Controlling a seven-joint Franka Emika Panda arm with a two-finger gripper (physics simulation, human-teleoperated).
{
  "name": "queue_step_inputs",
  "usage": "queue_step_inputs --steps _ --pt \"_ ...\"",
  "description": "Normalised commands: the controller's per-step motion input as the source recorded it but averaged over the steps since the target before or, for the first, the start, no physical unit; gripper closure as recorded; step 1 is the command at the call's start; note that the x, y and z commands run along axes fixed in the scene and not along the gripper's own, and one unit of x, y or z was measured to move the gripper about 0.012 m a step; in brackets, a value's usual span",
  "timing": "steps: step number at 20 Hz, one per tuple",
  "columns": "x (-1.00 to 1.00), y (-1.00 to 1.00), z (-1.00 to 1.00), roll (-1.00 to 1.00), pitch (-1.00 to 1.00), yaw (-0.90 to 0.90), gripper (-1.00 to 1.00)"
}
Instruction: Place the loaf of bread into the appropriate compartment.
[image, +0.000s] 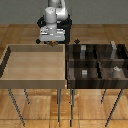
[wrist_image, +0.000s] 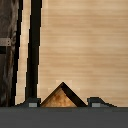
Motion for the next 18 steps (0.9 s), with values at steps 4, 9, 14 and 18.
queue_step_inputs --steps 4,9,14,18 --pt "0.00 1.00 0.00 0.00 0.00 0.00 1.00" --pt "0.00 1.00 0.00 0.00 0.00 0.00 1.00" --pt "0.00 1.00 0.00 0.00 0.00 0.00 1.00" --pt "0.75 0.00 0.00 0.00 0.00 0.00 1.00"
